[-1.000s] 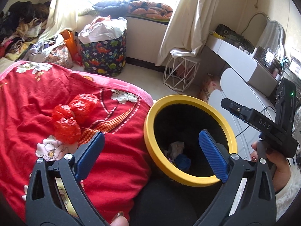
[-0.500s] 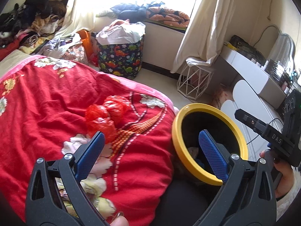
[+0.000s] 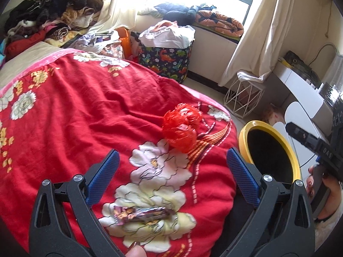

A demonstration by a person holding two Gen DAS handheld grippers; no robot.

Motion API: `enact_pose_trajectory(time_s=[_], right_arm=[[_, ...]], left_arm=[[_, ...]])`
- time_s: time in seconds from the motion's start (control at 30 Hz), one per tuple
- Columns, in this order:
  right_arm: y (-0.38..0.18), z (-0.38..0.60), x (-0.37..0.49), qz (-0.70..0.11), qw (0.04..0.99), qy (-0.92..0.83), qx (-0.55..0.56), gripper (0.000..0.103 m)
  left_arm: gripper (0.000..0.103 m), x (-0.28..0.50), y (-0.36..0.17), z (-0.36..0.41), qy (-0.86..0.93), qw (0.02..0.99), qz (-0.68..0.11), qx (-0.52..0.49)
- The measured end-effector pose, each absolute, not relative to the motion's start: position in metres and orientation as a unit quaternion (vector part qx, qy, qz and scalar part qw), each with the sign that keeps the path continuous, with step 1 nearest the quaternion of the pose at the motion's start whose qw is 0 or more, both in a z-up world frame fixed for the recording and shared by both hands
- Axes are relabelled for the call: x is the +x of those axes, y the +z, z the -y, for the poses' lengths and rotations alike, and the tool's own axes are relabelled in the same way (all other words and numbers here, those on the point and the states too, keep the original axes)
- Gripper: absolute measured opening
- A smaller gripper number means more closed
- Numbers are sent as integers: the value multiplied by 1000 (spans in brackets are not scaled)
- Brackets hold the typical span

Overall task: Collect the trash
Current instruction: 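Move both open tools back toward the red bag and candy bar wrapper, then grasp the red plastic bag with the right tool while the left tool grasps the candy bar wrapper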

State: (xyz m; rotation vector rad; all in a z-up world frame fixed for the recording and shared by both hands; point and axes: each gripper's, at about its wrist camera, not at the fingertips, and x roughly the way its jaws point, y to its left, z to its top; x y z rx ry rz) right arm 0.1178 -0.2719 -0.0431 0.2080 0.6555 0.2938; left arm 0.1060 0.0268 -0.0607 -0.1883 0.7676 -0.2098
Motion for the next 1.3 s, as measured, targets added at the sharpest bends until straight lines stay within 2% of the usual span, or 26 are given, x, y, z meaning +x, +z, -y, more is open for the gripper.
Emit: enact_pose_trajectory(time_s=[0.33, 0.6, 0.77, 0.83, 0.93, 0.97, 1.03, 1.1, 1.17, 1.2, 1.3], right_arm=[[-51, 222, 147, -343, 919, 183, 70, 85], [-72, 172, 176, -375, 901, 213, 51, 85], [-86, 142, 191, -395, 889, 226, 44, 85], [-92, 132, 196, -403, 885, 229, 45, 85], [-104, 118, 207, -416, 879, 227, 43, 85], [-108, 115, 209, -422, 877, 226, 43, 83], [-115, 112, 215, -434, 870, 227, 47, 70], [-121, 112, 217, -443, 863, 236, 49, 47], [-123, 113, 213, -443, 861, 246, 47, 32], [-123, 115, 210, -440, 861, 251, 45, 28], [-120, 122, 199, -431, 862, 262, 50, 25]], left_arm=[[77, 87, -93, -40, -114, 903, -411, -56], [74, 83, -120, -31, -132, 882, -452, -27], [57, 84, -137, -26, -122, 873, -472, -4], [45, 83, -141, -26, -118, 873, -473, 10], [38, 84, -141, -32, -120, 873, -472, -7], [37, 84, -141, -34, -122, 873, -472, -15], [36, 84, -141, -35, -124, 873, -471, -20], [36, 83, -142, -34, -126, 873, -471, -18], [35, 83, -142, -33, -132, 872, -471, -15], [35, 83, -141, -32, -134, 872, -470, -15], [35, 85, -141, -30, -137, 871, -471, -16]])
